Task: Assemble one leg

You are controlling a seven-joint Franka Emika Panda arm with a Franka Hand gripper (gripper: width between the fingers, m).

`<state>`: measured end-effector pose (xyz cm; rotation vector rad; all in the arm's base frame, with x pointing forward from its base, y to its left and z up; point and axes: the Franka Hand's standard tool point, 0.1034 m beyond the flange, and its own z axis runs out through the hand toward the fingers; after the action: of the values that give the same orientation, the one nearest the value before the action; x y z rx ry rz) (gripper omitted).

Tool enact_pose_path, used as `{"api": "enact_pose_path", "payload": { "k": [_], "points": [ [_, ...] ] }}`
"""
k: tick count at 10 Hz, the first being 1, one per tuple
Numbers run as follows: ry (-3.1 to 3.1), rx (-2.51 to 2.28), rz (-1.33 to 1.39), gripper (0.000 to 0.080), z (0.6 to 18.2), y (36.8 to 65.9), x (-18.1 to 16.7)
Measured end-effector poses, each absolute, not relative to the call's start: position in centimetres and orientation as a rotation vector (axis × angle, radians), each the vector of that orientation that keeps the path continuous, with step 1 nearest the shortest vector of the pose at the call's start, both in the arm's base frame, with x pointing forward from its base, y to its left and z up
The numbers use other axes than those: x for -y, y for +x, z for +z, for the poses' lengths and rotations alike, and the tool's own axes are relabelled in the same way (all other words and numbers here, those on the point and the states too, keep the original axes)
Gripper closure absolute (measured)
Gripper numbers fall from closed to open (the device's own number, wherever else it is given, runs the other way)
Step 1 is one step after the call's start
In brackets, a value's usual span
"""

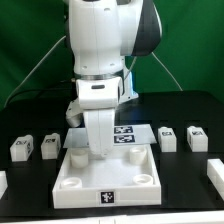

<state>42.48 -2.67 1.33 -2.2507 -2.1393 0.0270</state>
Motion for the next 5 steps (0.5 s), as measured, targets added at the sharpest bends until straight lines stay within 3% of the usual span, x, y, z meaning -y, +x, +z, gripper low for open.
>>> {"api": "enact_pose_path", "payload": {
  "k": [5],
  "points": [
    [-2.252,2.138,0.027,0.0741,1.32,42.48,2.65]
  ]
}}
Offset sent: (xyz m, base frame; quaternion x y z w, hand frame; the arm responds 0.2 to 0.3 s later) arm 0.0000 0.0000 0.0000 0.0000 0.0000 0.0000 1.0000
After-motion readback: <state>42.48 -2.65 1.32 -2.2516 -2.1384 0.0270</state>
